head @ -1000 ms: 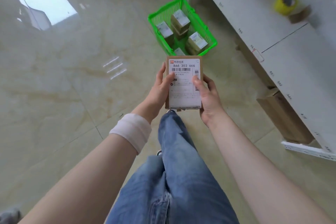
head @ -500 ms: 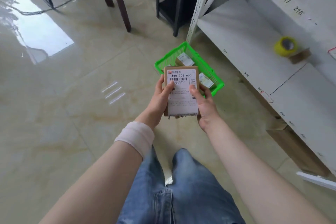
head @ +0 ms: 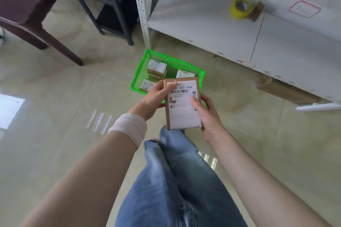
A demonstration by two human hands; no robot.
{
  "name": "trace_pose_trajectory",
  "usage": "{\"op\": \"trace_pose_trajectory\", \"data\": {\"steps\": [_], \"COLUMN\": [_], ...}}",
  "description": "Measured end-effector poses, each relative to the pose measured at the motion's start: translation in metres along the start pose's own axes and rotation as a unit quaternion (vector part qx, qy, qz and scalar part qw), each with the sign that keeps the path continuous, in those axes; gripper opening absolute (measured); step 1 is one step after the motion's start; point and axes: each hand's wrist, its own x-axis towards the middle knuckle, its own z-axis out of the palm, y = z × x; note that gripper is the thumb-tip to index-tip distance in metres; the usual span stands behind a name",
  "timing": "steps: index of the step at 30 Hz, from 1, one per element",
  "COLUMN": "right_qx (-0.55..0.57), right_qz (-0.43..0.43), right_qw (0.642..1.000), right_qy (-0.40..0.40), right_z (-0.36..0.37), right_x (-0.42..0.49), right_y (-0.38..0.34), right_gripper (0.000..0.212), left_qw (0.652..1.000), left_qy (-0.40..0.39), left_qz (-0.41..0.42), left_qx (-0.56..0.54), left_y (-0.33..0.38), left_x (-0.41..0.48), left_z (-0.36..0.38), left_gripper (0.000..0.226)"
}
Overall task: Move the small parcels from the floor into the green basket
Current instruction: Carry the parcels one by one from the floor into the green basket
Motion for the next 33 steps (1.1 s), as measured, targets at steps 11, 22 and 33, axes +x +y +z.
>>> {"op": "trace_pose_trajectory", "data": {"steps": [11,22,33], "right_qx": [0.022,0.042,0.185], "right_qz": [0.042,0.077,0.126], "right_qw": [0.998,0.990,0.944], "right_qy": [0.048,0.106,0.244], "right_z": [-0.019,-0.036,-0.058], "right_x": [0.108,0.334,0.469], "right_y": [-0.015,0.133,0.252], "right_gripper": [0.032,0.070,0.015], "left_qw": [0.994,0.984,0.989], "left_qy": [-0.071,-0.111,0.038], "left_qz": [-0.070,-0.118,-0.128], "left_qx": [0.036,0.076,-0.058], "left_y": [0.010,-0.130,-0.269], "left_x": [0.135,0.383,0.488], "left_z": [0.016,-0.019,-0.030], "left_gripper": [0.017,0.019,0.021]}}
